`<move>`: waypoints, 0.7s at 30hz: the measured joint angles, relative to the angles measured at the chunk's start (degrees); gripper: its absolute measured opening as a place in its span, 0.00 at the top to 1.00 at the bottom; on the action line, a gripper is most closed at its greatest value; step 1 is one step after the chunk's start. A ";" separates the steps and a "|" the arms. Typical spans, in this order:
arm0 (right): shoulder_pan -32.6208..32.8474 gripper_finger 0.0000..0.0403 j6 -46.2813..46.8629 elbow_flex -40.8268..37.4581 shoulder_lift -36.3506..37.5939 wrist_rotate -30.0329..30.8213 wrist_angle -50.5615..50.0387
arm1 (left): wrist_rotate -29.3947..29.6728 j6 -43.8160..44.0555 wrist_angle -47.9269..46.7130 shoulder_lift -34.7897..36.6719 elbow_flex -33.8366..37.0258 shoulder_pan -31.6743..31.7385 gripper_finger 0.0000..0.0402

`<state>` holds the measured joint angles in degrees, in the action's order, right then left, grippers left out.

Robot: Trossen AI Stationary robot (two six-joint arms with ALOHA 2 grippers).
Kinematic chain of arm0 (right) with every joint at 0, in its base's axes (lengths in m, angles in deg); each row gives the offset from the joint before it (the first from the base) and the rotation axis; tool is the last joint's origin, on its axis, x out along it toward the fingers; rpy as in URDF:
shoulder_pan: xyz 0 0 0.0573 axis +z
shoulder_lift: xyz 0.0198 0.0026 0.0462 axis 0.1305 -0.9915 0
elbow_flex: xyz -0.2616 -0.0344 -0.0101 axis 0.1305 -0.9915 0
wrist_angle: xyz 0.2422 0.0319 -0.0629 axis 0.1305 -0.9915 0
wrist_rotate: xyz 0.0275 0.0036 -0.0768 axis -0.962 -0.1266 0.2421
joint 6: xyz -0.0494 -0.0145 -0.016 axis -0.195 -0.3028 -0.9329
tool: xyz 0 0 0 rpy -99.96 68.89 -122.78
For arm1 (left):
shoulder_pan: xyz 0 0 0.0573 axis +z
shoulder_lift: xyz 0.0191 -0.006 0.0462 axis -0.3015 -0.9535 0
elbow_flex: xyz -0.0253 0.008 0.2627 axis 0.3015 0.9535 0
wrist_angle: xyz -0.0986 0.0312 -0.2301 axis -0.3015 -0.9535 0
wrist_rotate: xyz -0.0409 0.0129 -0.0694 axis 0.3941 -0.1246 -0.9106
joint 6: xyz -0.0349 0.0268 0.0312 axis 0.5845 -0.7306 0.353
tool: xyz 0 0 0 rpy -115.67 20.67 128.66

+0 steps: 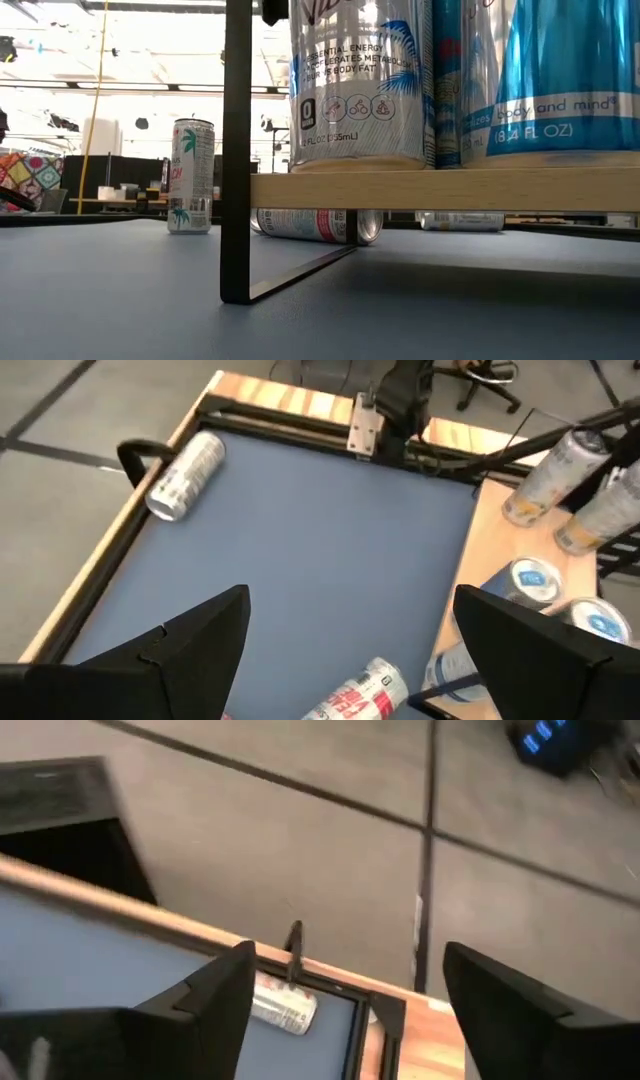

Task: Place canned beverage on shelf
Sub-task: Put the white yellow soda can on the shelf

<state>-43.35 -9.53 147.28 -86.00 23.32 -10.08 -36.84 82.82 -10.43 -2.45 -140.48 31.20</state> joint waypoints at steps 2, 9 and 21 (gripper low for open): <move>-3.05 0.31 -0.08 0.02 -4.35 -0.44 1.66 | 0.08 -0.31 -2.32 -0.12 -2.95 -0.03 0.16; -14.46 0.43 -1.47 -0.09 -21.81 -9.47 -1.99 | 0.42 -0.69 -8.72 3.55 -8.45 -0.61 0.16; -21.12 0.97 2.64 1.77 -34.77 -25.44 -0.88 | 7.87 -3.08 -14.49 12.17 -8.45 -1.34 0.16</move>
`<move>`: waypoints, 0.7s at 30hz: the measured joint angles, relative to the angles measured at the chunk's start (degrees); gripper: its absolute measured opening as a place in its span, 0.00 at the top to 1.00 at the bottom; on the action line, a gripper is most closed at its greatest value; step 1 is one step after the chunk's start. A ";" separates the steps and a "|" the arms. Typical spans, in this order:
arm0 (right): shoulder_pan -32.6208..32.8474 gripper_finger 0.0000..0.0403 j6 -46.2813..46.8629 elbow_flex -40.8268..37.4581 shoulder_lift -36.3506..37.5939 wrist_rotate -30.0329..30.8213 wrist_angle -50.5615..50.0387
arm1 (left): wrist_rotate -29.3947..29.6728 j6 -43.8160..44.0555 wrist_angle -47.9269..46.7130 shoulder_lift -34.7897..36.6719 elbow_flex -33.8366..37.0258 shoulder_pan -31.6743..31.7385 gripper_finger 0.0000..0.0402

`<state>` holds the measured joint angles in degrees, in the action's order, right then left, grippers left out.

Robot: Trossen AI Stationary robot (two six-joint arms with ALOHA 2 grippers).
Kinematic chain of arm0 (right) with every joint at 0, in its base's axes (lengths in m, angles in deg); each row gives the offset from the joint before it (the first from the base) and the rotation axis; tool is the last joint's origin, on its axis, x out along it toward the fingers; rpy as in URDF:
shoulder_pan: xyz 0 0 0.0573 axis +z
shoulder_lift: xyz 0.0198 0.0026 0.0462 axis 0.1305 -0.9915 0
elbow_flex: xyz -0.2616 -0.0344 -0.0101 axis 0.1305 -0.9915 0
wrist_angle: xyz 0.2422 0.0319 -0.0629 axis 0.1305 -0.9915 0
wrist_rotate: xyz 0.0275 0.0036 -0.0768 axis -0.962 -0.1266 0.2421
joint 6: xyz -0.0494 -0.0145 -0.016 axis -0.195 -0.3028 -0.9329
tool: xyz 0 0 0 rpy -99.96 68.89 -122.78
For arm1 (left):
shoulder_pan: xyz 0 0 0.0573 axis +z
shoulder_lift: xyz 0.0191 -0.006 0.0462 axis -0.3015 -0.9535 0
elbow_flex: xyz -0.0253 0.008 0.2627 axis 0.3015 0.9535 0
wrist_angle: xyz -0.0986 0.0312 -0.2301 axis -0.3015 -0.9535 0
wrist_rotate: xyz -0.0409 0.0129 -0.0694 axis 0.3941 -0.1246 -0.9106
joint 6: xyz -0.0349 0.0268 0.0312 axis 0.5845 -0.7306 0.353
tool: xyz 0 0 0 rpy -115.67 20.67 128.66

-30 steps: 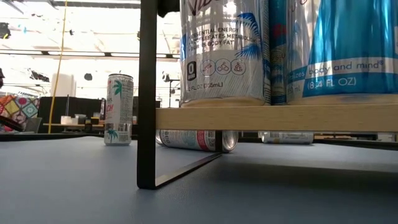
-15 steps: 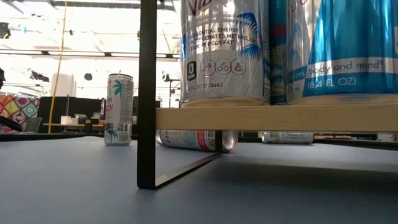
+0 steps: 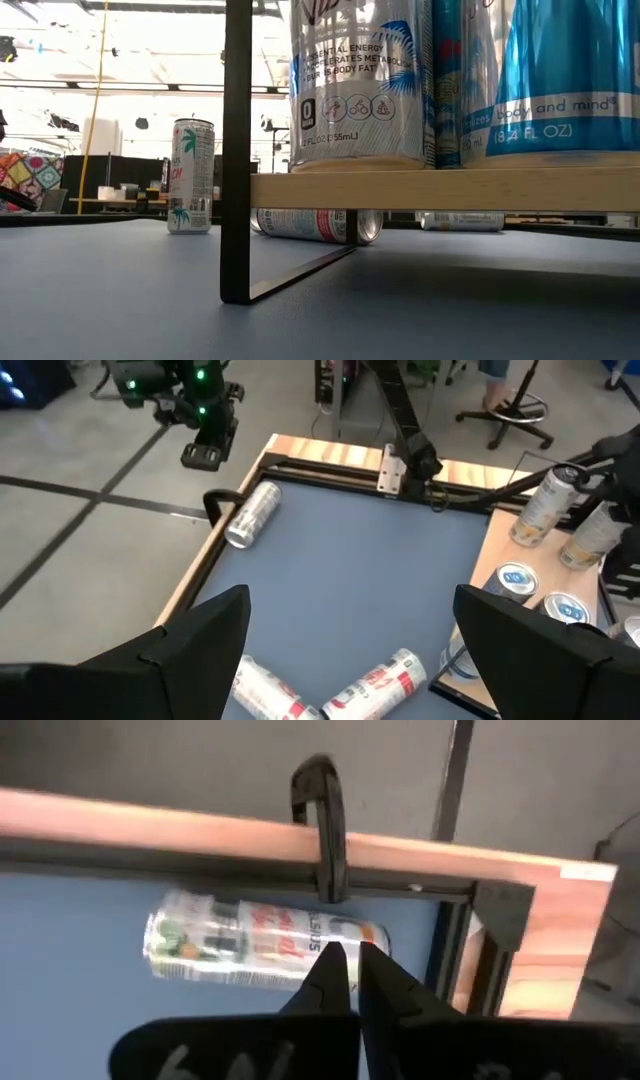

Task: Place canned beverage on shelf
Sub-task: Put the white yellow soda can on the shelf

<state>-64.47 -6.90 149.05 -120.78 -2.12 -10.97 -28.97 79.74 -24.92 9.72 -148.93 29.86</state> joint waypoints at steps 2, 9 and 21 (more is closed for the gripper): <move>0.26 0.97 0.11 0.74 0.87 -5.13 1.54 | 0.07 -0.57 -0.03 0.71 0.01 0.00 0.16; 3.01 1.00 -0.04 3.66 4.30 -8.62 6.61 | 0.64 -1.03 -1.43 1.46 0.02 0.00 0.16; -0.48 1.00 -8.74 0.51 14.51 1.49 -3.49 | 0.63 2.12 -7.64 1.69 0.11 0.00 0.16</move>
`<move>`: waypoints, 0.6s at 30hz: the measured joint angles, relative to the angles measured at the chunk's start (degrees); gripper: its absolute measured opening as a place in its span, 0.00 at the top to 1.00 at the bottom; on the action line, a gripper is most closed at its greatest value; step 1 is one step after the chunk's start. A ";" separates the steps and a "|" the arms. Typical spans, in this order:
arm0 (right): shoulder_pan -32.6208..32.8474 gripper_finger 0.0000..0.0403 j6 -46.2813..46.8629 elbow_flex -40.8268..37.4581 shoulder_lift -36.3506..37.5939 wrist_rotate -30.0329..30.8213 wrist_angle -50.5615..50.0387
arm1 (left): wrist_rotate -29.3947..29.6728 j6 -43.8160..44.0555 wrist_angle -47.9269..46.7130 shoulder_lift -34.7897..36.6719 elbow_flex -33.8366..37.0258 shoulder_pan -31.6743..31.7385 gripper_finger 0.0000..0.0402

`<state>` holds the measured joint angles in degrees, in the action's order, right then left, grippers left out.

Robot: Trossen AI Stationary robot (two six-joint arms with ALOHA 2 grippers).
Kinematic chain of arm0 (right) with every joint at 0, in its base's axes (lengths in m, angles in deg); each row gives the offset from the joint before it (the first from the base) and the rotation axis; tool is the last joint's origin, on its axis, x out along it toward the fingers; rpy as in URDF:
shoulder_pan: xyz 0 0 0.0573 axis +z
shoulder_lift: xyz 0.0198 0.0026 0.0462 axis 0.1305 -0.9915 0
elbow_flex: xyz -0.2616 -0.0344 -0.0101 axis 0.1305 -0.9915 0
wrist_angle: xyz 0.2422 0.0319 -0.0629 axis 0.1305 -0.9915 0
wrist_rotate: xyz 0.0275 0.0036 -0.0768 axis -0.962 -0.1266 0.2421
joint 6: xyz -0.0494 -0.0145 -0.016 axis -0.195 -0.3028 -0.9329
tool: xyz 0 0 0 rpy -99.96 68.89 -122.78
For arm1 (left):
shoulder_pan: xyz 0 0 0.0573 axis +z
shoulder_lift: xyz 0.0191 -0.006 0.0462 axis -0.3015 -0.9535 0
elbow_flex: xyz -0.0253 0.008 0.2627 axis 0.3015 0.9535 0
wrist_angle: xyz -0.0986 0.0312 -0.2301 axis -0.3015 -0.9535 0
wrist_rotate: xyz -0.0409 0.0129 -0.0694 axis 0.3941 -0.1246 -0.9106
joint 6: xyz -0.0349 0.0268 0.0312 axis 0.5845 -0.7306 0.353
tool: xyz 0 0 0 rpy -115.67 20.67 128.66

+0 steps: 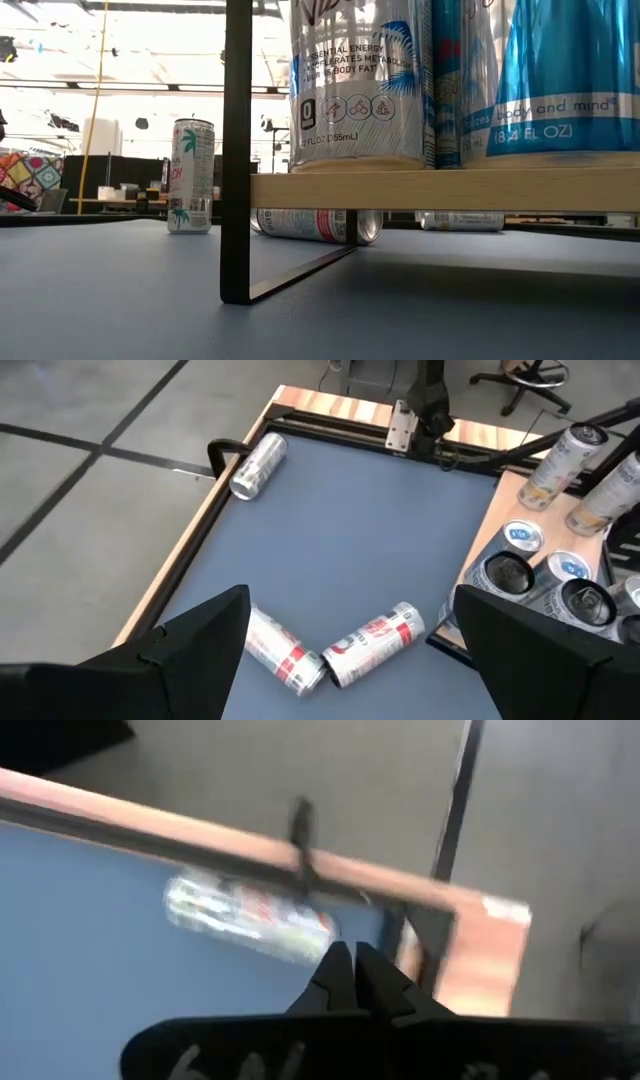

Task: Place canned beverage on shelf
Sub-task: Put the white yellow soda can on the shelf

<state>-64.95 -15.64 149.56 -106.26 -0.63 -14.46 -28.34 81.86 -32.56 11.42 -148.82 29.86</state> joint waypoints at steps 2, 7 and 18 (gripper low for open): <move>-2.31 1.00 3.18 -1.90 0.06 -1.24 0.38 | -0.02 0.70 0.02 0.05 0.00 -0.06 0.16; -4.12 1.00 13.18 -8.46 -0.49 -13.44 15.63 | 0.67 1.15 0.57 0.03 0.66 -1.24 0.16; -2.85 1.00 16.53 -12.04 -4.83 -19.74 31.39 | 1.97 -0.41 -2.61 -0.06 2.93 -2.71 0.16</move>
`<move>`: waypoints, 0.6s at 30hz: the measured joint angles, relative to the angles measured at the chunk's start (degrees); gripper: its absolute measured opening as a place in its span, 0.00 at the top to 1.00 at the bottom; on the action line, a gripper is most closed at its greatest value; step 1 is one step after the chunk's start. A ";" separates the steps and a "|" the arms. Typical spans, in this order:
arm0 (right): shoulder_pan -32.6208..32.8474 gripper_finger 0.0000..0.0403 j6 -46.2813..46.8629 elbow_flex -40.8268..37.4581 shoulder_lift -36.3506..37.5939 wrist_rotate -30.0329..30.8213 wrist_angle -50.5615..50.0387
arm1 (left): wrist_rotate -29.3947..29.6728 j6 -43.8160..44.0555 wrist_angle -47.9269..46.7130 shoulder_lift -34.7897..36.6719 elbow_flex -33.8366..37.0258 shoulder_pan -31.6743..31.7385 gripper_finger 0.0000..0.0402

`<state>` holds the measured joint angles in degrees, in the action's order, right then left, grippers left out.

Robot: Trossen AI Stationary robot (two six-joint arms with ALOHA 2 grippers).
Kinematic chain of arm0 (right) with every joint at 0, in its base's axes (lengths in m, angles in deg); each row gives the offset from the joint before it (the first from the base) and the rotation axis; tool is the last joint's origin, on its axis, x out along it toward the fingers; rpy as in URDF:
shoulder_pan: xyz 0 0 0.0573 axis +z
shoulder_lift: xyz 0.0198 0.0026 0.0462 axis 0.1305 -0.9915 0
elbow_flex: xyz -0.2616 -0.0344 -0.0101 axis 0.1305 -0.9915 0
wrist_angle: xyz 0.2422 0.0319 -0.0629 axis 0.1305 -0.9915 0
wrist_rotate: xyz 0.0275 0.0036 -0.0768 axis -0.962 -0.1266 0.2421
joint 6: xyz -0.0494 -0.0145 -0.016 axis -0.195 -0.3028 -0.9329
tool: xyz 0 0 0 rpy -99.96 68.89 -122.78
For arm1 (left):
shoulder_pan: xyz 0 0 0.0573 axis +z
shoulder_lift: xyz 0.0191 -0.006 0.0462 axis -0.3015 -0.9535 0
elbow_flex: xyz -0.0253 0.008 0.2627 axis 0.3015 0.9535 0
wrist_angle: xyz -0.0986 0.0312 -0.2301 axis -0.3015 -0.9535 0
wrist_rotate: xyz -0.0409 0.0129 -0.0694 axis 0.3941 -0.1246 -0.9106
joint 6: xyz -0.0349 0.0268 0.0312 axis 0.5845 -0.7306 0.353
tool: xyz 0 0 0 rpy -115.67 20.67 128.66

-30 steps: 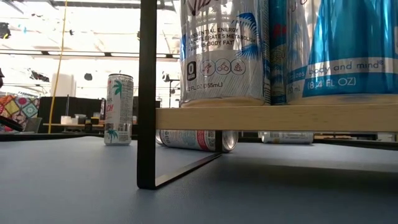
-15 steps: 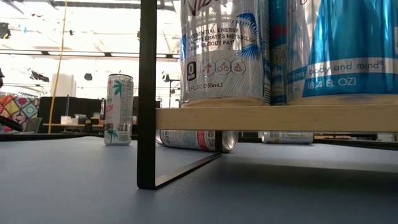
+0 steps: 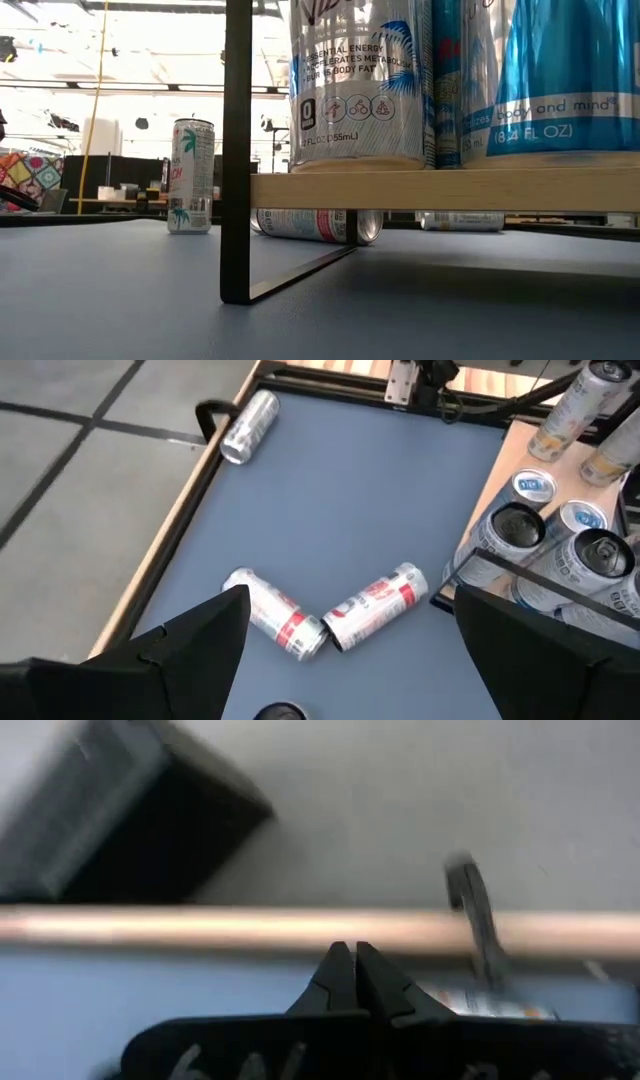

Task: Place canned beverage on shelf
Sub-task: Put the white yellow soda can on the shelf

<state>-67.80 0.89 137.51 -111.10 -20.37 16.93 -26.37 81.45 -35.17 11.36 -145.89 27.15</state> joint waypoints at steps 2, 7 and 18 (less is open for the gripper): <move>2.05 1.00 1.32 -0.93 -0.02 -0.92 7.02 | 0.02 -0.79 0.20 0.06 0.00 0.00 0.16; 6.33 1.00 0.00 -2.57 -0.01 -1.82 8.36 | 0.02 -1.79 -0.35 0.18 0.00 0.00 0.16; 6.23 1.00 -17.01 -2.63 16.07 22.66 -22.16 | 4.74 -8.76 3.06 -3.97 -0.04 0.90 0.16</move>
<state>-61.57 -16.12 134.88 -95.03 2.29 -5.23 -21.63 72.68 -32.12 7.39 -145.93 28.05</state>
